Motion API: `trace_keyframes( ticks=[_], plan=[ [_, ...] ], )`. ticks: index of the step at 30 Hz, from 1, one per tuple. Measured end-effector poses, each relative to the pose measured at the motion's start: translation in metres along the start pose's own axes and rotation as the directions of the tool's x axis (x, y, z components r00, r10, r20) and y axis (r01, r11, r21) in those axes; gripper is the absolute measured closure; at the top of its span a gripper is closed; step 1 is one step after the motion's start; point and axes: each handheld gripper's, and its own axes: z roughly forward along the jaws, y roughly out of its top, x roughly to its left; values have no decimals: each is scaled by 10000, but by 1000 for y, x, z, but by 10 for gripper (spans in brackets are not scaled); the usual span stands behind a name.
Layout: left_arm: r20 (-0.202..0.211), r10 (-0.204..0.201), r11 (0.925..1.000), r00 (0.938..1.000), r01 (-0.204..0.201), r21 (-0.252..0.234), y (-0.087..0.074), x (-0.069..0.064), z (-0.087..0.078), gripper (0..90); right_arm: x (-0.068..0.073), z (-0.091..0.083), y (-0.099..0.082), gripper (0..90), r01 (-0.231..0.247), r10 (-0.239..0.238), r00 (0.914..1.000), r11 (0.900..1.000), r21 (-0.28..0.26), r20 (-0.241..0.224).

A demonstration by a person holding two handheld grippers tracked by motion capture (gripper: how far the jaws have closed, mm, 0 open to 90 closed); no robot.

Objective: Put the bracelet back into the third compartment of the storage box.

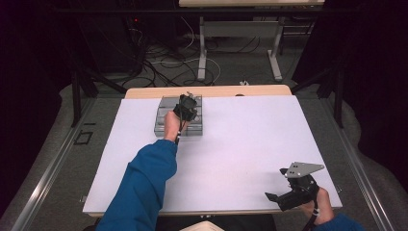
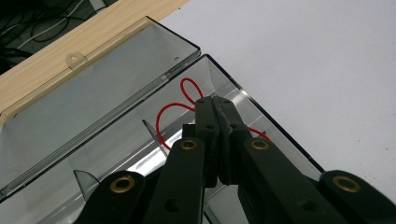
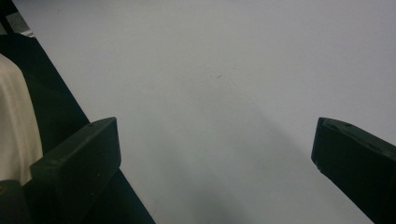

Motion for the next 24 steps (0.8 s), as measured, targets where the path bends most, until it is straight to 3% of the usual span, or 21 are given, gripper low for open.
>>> trace_keyframes(
  ticks=[12, 13, 18, 24],
  plan=[
    [-250, 105, 9999, 9996, -103, 63, 4, -2, 8, 893, 0, 0, 0, 11, 3, -3, 10000, 10000, -36, 4],
    [-393, 96, 9999, 9992, -93, 70, 4, -2, 8, 862, 0, 0, 0, 11, 4, -4, 10000, 10000, -24, -9],
    [-361, -96, 10000, 9993, 96, 0, 4, -2, 4, 761, 0, 0, 0, 10, 30, -30, 10000, 10000, -18, -68],
    [-22, -180, 9998, 9998, 180, -48, 4, -2, -8, 568, 0, 0, 0, 11, 2, -2, 10000, 10000, 5, -36]
  ],
)
